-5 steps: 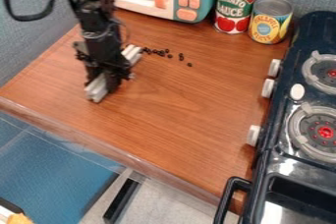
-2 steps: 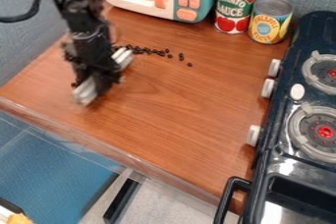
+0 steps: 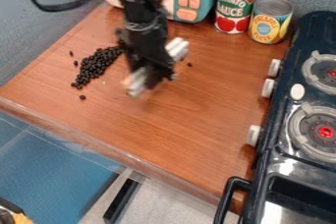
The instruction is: Sweep into pile
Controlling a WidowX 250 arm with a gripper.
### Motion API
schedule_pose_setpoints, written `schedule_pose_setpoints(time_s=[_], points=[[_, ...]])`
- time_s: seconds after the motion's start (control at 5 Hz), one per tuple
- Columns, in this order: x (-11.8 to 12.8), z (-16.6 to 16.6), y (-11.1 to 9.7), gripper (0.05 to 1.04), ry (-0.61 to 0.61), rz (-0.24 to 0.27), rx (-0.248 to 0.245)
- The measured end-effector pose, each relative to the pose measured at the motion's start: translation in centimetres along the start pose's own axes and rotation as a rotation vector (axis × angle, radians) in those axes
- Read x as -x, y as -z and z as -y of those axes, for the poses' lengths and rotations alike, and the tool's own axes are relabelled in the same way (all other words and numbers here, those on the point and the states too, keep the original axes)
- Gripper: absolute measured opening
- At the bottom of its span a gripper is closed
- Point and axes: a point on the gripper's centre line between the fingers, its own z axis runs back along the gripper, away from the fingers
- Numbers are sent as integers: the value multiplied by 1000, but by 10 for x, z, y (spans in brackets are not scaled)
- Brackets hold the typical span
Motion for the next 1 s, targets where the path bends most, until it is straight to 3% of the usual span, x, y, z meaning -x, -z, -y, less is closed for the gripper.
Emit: schedule_pose_setpoints(time_s=[0.2, 0.6, 1.0], points=[[-21, 31, 17, 385, -23, -73, -7], [-45, 26, 40, 385, -346, -161, -83], [-55, -10, 50, 385, -445, -162, -89]])
